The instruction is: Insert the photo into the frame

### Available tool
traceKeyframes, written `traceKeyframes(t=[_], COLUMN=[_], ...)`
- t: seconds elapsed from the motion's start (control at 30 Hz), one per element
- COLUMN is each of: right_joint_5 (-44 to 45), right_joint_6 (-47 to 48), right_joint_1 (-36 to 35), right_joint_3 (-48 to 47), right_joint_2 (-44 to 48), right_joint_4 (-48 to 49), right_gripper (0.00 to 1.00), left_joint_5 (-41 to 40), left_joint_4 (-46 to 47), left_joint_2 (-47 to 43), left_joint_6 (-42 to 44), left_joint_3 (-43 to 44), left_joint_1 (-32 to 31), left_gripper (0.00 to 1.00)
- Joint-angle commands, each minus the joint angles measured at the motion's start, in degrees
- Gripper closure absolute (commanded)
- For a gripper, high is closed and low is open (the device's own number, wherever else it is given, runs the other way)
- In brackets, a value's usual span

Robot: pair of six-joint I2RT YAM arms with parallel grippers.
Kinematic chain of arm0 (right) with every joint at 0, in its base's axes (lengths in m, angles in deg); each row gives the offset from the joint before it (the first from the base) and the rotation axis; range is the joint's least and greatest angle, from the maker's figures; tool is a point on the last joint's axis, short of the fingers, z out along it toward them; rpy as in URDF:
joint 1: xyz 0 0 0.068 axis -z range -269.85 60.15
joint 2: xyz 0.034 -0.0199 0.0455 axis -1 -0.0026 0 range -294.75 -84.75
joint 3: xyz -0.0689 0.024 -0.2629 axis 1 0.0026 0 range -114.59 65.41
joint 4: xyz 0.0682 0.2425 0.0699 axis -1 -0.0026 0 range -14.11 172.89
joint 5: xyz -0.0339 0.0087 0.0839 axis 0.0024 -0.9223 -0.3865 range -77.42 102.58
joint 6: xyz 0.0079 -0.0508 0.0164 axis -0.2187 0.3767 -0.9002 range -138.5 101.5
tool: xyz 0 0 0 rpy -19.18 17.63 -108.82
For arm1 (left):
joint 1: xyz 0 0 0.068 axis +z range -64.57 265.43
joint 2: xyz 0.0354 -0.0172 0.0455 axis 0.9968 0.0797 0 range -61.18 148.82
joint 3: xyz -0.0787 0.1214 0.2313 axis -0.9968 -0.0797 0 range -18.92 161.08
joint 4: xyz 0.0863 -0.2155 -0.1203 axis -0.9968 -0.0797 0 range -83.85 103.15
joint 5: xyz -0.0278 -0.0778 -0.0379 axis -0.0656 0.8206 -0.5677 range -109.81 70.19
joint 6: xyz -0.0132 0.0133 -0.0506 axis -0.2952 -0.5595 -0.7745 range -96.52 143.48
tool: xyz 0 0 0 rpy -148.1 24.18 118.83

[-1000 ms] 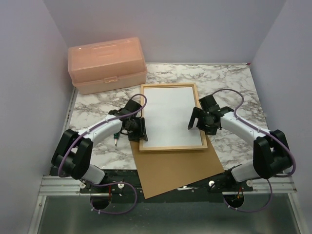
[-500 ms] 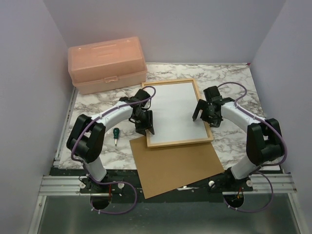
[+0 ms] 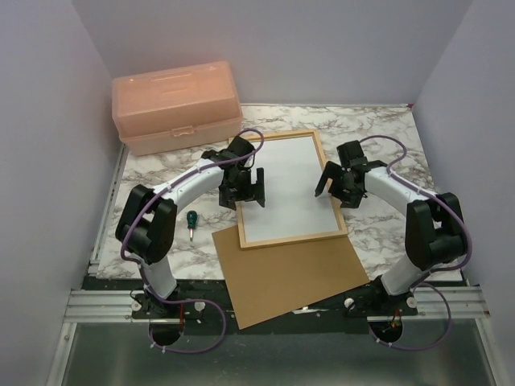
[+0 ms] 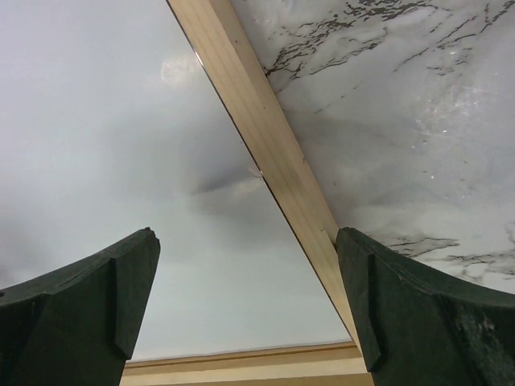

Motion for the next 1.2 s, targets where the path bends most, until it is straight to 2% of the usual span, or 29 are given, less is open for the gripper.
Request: traceKeyframes(t=[0.0,0.2,0.3,0.5,0.6,0.77,0.9,1.17], right_joint_5=[-1.3,-1.2,-2.1,-12.4,-14.5,-14.9,-13.5,-9.3], right_joint_6=[-0.7,-0.2,-0.2,0.0,-0.4,-3.4,-7.4,-10.0], right_joint_1=[-0.6,-0.6,-0.6,-0.7,-2.6,-11.6,-19.3,-23.2], right_joint_3=[0.1,3.1,5.4,11.5,13.8,15.7,14.9,13.1], right_joint_2=[3.0,7.1,10.8,17.9,19.1,17.0,12.6,7.1], right_joint_4=[1.7,-1.3,-2.8,-2.2,-2.7,0.0,4.2,9.3], right_gripper=[0.0,0.0,0.0,0.0,0.0,0.01,0.01,0.01], left_joint_5=[-11.7,-12.1,-8.5,-0.6,2.0,5.1,5.5,9.0], left_joint_4=[-5.0,-4.9,-3.3,0.5,1.9,3.3,1.0,2.5], left_joint_2=[-5.6,-15.3,-20.4,-29.9,-34.9,-42.4,-46.3,-52.0], left_joint_6=[0.7,-0.3,-0.8,-3.6,-5.9,-10.0,-12.2,-17.4], left_joint_3=[-0.1,-7.8,-12.4,-23.9,-29.3,-38.3,-41.9,-49.5], left_joint_1=[-0.4,-0.4,-0.3,-0.8,-1.0,-1.3,-1.7,-4.5], left_gripper=[0.02,0.02,0.02,0.02,0.02,0.04,0.05,0.13])
